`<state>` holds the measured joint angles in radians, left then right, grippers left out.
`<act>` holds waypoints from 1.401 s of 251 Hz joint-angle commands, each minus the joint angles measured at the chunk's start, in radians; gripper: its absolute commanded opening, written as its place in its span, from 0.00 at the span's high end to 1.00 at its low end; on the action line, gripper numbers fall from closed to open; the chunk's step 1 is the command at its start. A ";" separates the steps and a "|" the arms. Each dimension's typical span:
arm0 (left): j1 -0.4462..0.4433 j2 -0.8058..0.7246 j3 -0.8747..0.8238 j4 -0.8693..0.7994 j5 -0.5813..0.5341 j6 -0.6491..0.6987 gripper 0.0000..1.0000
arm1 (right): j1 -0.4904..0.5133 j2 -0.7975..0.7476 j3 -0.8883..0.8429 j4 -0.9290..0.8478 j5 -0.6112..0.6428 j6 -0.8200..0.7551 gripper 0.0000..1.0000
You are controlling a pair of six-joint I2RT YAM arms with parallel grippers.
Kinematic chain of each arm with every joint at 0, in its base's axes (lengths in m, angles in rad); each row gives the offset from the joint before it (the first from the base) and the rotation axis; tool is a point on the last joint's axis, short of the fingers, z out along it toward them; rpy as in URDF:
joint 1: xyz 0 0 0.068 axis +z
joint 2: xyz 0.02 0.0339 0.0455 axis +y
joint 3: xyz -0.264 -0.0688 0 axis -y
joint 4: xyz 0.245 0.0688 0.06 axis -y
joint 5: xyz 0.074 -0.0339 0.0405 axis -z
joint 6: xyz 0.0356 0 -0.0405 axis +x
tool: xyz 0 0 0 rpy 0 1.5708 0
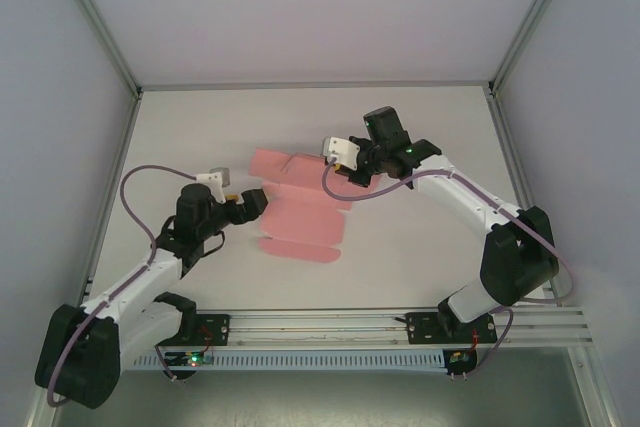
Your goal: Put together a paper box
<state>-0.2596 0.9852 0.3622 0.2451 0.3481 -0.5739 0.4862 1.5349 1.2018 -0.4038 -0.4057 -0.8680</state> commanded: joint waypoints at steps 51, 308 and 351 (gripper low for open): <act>0.009 0.076 0.056 0.176 0.077 -0.012 0.24 | -0.021 -0.015 0.006 -0.015 -0.119 0.006 1.00; -0.079 0.161 0.146 -0.021 0.028 0.108 0.72 | -0.035 0.049 0.070 -0.030 -0.054 0.106 1.00; -0.101 0.179 0.161 -0.003 0.002 0.139 0.92 | -0.024 0.050 0.069 -0.038 -0.060 0.106 1.00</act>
<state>-0.3355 1.1610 0.5022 0.2462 0.3870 -0.4778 0.4599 1.5742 1.2438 -0.4191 -0.4538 -0.7799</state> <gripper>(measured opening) 0.107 0.049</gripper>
